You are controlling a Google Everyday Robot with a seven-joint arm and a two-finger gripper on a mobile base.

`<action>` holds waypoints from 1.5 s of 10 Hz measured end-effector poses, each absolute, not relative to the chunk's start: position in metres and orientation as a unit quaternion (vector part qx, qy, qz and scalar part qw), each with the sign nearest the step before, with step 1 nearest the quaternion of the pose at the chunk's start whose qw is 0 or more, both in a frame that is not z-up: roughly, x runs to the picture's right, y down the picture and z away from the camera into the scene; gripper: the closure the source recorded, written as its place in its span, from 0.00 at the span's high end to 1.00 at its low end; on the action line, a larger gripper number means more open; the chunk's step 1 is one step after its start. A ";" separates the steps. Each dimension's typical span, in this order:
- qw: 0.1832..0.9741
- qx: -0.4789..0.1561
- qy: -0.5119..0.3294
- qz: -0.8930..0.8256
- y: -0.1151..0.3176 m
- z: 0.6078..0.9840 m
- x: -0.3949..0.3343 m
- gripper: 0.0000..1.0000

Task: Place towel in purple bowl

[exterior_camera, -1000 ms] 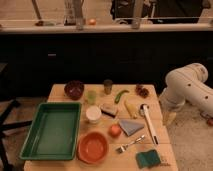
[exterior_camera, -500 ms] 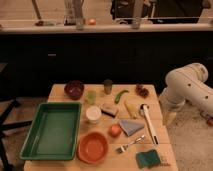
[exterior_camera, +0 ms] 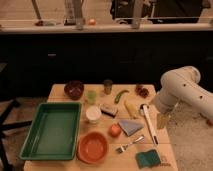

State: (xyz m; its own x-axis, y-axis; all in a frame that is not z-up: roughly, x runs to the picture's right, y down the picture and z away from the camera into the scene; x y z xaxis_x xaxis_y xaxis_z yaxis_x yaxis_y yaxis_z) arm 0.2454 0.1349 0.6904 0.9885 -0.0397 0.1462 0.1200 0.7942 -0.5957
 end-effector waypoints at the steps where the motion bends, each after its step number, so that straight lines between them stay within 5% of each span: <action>1: 0.943 -0.317 -0.082 -0.051 0.140 0.693 0.238 0.80; 7: 0.940 -0.299 -0.147 -0.075 0.152 0.716 0.200 0.80; 15: 0.927 -0.325 -0.100 -0.157 0.177 0.787 0.161 0.80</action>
State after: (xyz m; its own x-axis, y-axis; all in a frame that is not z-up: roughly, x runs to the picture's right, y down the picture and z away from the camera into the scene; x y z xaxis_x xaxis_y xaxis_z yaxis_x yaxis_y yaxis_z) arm 0.1612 0.1772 0.7873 0.9304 -0.2264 0.2884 0.3569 0.7393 -0.5710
